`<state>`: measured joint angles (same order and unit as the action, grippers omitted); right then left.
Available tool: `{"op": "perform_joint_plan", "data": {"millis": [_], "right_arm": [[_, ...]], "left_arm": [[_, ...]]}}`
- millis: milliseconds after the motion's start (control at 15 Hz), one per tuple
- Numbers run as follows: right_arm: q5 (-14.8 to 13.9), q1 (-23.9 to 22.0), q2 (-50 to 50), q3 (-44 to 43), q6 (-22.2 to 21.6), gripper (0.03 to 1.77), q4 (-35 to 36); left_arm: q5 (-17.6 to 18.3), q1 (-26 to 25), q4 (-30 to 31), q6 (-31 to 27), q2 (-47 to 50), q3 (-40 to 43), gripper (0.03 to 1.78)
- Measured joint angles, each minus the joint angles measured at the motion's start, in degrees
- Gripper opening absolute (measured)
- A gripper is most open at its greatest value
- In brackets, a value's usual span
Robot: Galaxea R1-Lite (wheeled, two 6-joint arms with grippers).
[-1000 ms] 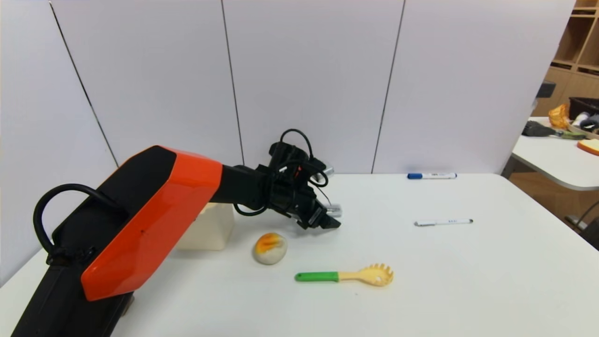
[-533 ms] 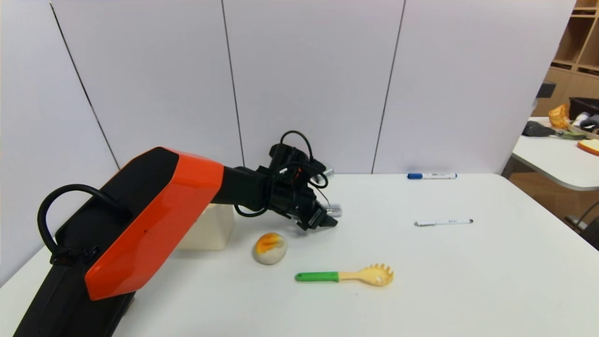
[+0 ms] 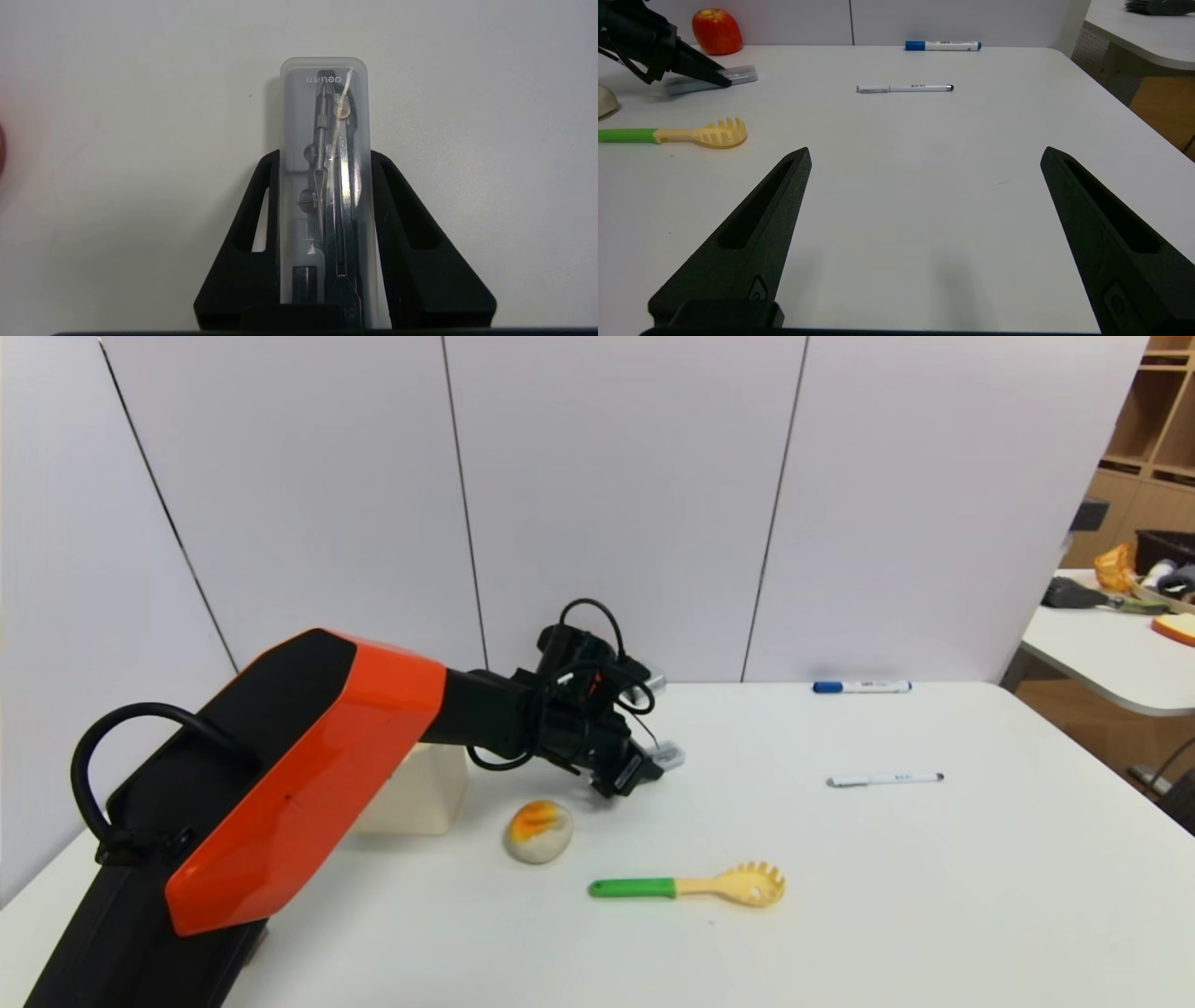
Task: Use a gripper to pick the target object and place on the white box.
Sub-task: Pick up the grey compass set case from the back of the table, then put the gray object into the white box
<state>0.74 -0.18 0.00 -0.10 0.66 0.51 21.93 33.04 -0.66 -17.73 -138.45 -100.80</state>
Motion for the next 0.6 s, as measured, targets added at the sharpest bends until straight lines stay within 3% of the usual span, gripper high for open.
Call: {"op": "perform_joint_plan", "data": {"millis": [600], "right_arm": [[0.0,0.0,0.0,0.0,0.0,1.7,0.0]], "left_arm": [[-0.41,-1.45,-2.45,-0.33,7.96,3.29,0.59]]}}
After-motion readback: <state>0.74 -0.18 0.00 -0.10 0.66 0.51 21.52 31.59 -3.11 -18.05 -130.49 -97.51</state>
